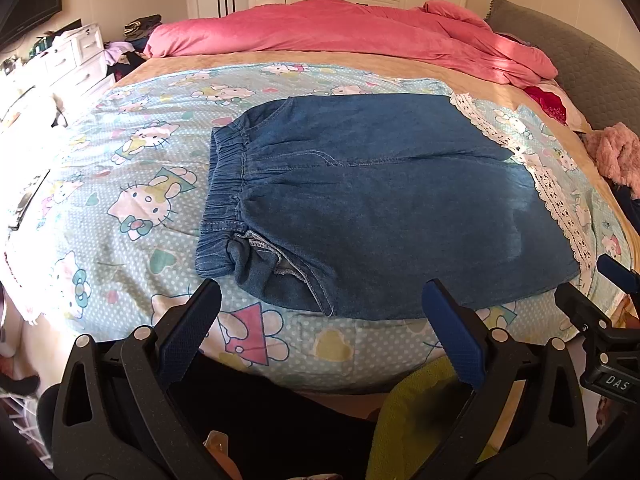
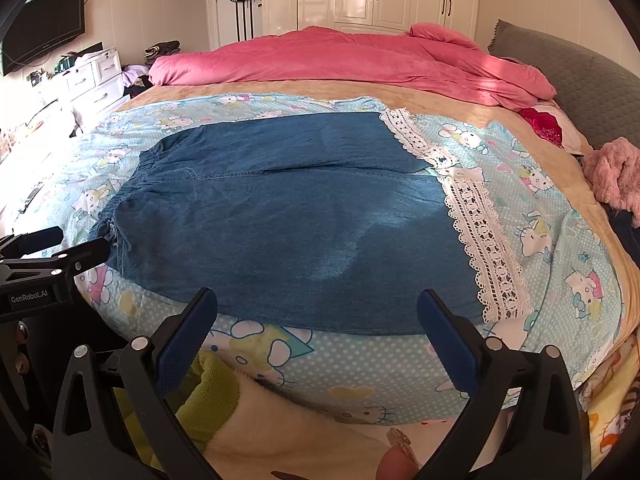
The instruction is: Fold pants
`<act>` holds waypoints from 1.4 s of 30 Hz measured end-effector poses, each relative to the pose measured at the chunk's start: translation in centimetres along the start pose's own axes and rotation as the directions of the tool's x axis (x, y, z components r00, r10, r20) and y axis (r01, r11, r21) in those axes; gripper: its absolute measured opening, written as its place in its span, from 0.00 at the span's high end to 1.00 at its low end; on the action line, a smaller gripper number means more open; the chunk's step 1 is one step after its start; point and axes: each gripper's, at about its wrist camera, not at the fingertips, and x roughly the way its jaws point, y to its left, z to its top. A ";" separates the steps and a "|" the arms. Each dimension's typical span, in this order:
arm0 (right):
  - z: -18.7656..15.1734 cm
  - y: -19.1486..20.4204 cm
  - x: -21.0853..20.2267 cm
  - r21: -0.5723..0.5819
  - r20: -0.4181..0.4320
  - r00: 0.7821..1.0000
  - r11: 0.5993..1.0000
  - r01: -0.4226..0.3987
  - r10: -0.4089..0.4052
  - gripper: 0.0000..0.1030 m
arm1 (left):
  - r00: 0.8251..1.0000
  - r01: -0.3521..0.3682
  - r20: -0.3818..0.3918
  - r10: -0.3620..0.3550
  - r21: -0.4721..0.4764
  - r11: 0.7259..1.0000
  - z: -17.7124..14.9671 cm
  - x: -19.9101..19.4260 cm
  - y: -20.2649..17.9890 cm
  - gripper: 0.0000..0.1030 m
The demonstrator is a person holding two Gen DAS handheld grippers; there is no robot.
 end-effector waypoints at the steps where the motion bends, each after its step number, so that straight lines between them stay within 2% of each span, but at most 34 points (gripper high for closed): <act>1: 0.0 0.0 0.0 -0.001 -0.001 1.000 1.000 0.000 0.000 0.04 | 1.000 -0.001 0.000 0.001 0.000 1.000 0.0 0.0 0.0 0.08; 42: 0.0 0.0 0.5 -0.007 -0.003 1.000 1.000 -0.004 0.004 0.04 | 1.000 -0.007 -0.001 0.007 -0.002 1.000 0.2 0.0 0.3 0.08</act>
